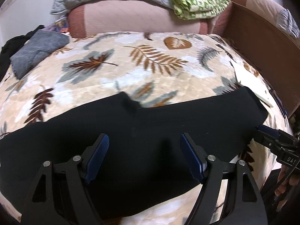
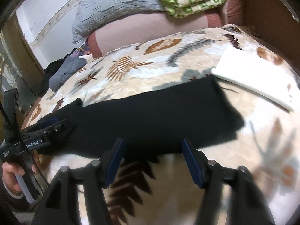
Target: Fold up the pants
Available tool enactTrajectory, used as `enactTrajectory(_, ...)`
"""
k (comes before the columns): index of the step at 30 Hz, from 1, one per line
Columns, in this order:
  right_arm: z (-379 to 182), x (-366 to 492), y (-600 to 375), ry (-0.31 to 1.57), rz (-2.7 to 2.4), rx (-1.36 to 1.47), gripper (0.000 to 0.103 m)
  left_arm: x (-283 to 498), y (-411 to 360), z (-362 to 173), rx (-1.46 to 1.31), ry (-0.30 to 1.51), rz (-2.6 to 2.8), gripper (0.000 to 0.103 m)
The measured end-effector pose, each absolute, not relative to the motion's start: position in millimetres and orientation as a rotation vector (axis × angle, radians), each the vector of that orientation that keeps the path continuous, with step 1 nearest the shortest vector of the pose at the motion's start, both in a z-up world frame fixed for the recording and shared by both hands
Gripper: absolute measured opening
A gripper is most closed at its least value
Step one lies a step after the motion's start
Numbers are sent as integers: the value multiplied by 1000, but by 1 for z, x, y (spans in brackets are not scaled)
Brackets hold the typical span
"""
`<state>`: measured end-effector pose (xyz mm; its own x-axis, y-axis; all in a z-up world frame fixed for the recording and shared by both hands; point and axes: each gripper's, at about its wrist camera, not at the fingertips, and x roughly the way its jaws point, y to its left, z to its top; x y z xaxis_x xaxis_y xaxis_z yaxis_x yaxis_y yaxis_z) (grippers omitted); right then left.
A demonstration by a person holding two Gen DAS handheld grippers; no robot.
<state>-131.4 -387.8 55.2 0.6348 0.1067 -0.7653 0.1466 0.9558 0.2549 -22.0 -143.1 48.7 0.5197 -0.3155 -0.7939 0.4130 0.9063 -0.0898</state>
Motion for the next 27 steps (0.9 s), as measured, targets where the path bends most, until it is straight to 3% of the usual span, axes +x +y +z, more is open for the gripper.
enactTrajectory(14, 37, -142, -438, 859, -74, 508, 67, -2, -233, 59, 176, 972, -752, 82)
enactTrajectory(27, 27, -142, -446, 731, -26, 626, 82, 44, -347, 38, 283, 1092, -1049, 82)
